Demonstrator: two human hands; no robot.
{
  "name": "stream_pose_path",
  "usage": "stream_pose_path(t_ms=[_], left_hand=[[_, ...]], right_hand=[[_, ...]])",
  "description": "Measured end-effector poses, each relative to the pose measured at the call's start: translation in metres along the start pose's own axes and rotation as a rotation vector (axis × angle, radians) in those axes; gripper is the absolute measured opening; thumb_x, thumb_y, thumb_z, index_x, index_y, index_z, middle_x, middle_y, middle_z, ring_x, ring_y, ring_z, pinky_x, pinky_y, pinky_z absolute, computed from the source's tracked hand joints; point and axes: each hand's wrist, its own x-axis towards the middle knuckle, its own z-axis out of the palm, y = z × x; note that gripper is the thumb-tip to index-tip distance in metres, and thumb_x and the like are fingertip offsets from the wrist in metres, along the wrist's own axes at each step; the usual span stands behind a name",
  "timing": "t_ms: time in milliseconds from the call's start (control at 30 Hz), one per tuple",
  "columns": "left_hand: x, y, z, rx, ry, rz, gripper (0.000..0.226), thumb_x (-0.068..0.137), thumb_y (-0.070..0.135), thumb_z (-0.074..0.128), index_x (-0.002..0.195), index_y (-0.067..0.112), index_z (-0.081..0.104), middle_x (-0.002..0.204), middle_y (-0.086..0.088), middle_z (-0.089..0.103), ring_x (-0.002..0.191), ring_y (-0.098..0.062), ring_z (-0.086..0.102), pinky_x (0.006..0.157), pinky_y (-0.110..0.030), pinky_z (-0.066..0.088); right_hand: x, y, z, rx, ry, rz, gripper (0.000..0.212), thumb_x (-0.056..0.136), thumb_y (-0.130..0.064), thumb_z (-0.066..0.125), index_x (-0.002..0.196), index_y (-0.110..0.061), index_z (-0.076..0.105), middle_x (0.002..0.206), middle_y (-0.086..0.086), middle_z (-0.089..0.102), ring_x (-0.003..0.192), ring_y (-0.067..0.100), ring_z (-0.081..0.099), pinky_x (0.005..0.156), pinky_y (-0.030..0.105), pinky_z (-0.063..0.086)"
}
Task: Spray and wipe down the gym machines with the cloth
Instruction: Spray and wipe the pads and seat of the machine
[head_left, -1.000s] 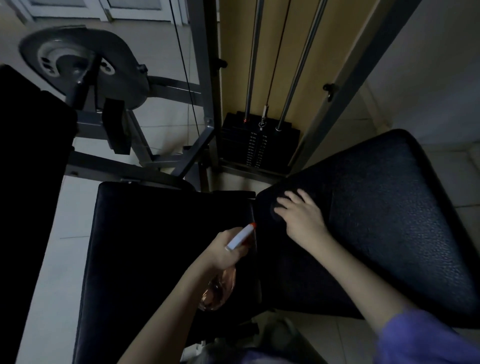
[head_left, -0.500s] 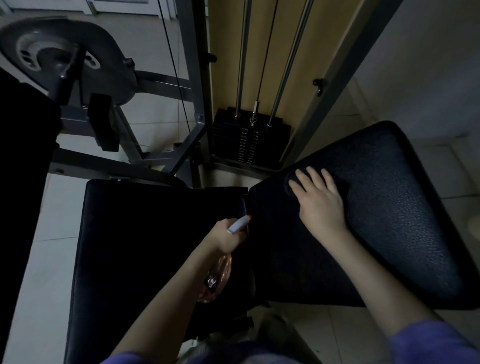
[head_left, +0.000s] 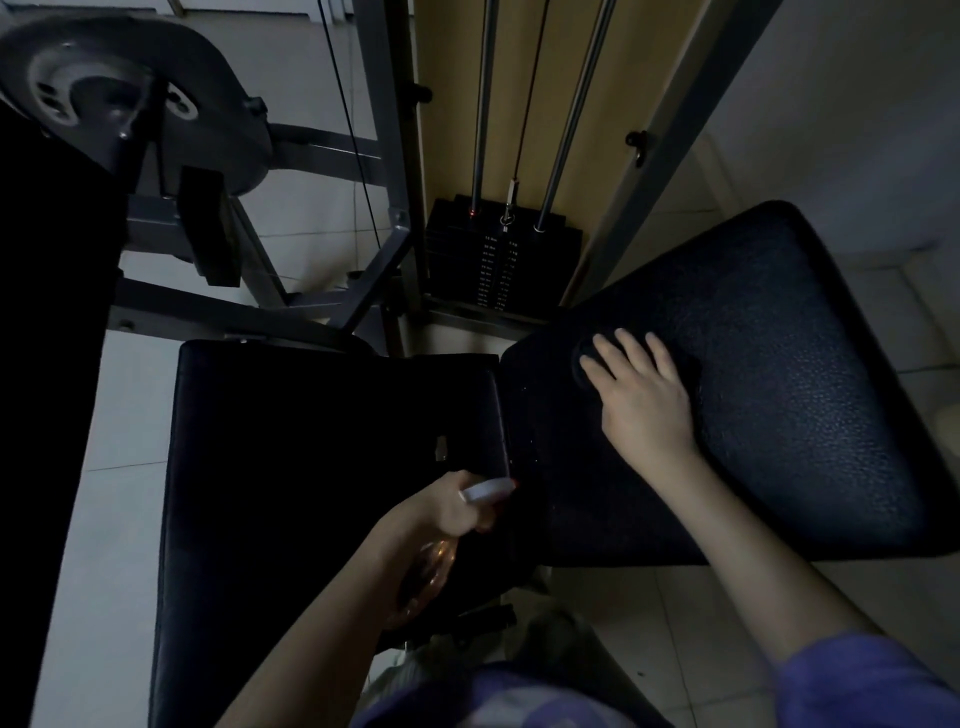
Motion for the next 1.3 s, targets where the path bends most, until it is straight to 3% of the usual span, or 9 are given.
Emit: stream_pose_path(t_ms=[367,533,733,867,933,1033,1133,1200,1300], left_hand=[[-0.007,-0.005,0.010,0.244,-0.071,0.033,0.053,0.091,0.023,0.052,0.140,0.037,0.041,0.135,-0.002,0.051,0.121,-0.019,0.051,0.094,-0.022,0.035],[-0.014,-0.011,0.006,0.178,-0.032,0.058,0.041,0.091,0.017,0.055,0.131,0.022,0.051,0.103,0.003,0.059,0.094,-0.013,0.058,0.085,-0.024,0.045],[-0.021,-0.016,-0.003,0.070,0.075,0.109,0.032,0.088,0.009,0.058,0.119,0.015,0.057,0.096,0.003,0.060,0.085,-0.013,0.059,0.081,-0.027,0.049],[-0.027,-0.018,-0.009,0.054,0.109,0.116,0.026,0.083,0.012,0.058,0.109,0.011,0.059,0.094,0.000,0.062,0.086,-0.019,0.062,0.079,-0.030,0.050],[-0.029,-0.021,-0.011,0.057,0.116,0.110,0.026,0.078,0.018,0.058,0.104,0.017,0.058,0.092,0.001,0.063,0.082,-0.016,0.062,0.076,-0.032,0.051],[-0.031,-0.024,-0.015,0.061,0.126,0.087,0.025,0.077,0.020,0.058,0.102,0.024,0.055,0.092,0.004,0.062,0.079,-0.011,0.061,0.075,-0.029,0.050],[-0.036,-0.020,-0.013,0.027,0.136,0.062,0.031,0.086,0.005,0.058,0.115,0.015,0.055,0.098,0.003,0.058,0.092,-0.016,0.061,0.086,-0.033,0.051],[-0.039,-0.019,-0.011,0.004,0.154,0.050,0.033,0.088,0.002,0.057,0.117,0.015,0.052,0.099,0.003,0.054,0.101,-0.019,0.059,0.091,-0.034,0.049],[-0.043,-0.018,-0.012,-0.051,0.188,0.057,0.034,0.090,-0.001,0.054,0.118,0.017,0.047,0.097,0.006,0.048,0.098,-0.015,0.053,0.089,-0.027,0.045]], right_hand=[[-0.027,-0.008,-0.001,0.062,-0.059,-0.055,0.045,0.067,0.002,0.072,0.111,-0.009,0.069,0.126,0.012,0.061,0.122,0.032,0.052,0.111,0.045,0.024],[-0.048,-0.003,0.000,0.029,-0.112,-0.112,0.058,0.064,0.003,0.073,0.120,-0.008,0.064,0.131,0.014,0.057,0.124,0.032,0.051,0.109,0.045,0.021],[-0.054,-0.062,0.020,-0.052,-0.407,-0.209,0.063,0.095,-0.021,0.038,0.151,-0.014,0.009,0.159,0.008,0.000,0.146,0.027,-0.002,0.110,0.042,-0.017],[-0.084,-0.066,0.024,-0.021,-0.459,-0.281,0.053,0.069,-0.026,0.071,0.121,-0.014,0.065,0.134,0.008,0.055,0.129,0.027,0.047,0.114,0.042,-0.008],[-0.080,-0.056,0.018,0.023,-0.416,-0.180,0.060,0.056,-0.015,0.080,0.115,-0.014,0.069,0.126,0.009,0.061,0.123,0.030,0.053,0.113,0.043,-0.002],[-0.071,-0.058,0.017,-0.056,-0.311,0.015,0.070,0.081,-0.013,0.051,0.147,-0.015,0.028,0.154,0.008,0.026,0.143,0.029,0.020,0.110,0.043,-0.016],[-0.074,-0.081,0.029,-0.067,-0.382,-0.120,0.065,0.094,-0.021,0.036,0.150,-0.014,0.003,0.159,0.009,-0.001,0.146,0.028,-0.005,0.107,0.047,-0.025],[-0.088,-0.089,0.041,-0.070,-0.525,-0.338,0.054,0.098,-0.026,0.031,0.149,-0.013,0.020,0.158,0.010,0.006,0.146,0.029,-0.003,0.109,0.049,-0.022],[-0.102,-0.083,0.041,0.021,-0.508,-0.430,0.043,0.083,-0.026,0.037,0.105,-0.016,0.073,0.126,0.007,0.061,0.127,0.028,0.048,0.115,0.047,-0.003]])
